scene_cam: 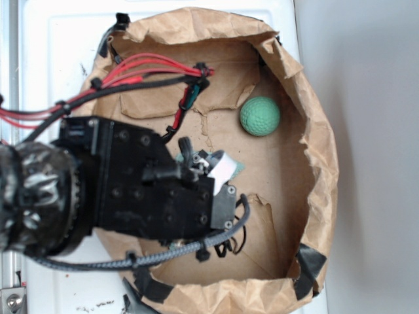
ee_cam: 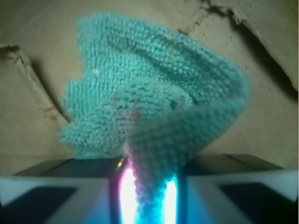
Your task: Grab the blue cloth.
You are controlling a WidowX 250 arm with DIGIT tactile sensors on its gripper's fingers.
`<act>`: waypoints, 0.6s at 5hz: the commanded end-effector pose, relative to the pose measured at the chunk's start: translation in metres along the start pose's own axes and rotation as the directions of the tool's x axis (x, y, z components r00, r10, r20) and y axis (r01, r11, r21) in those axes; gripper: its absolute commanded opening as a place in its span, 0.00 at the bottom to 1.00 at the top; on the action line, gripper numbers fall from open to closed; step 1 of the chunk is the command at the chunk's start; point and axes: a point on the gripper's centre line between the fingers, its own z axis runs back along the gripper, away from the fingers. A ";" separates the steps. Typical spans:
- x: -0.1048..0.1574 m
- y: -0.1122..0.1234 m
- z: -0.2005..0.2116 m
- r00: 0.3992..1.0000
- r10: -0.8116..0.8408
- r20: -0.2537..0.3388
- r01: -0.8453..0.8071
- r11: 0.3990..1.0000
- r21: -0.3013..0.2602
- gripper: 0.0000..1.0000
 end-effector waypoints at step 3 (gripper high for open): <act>0.041 0.013 0.104 0.990 0.089 -0.112 -0.103 0.986 -0.129 0.00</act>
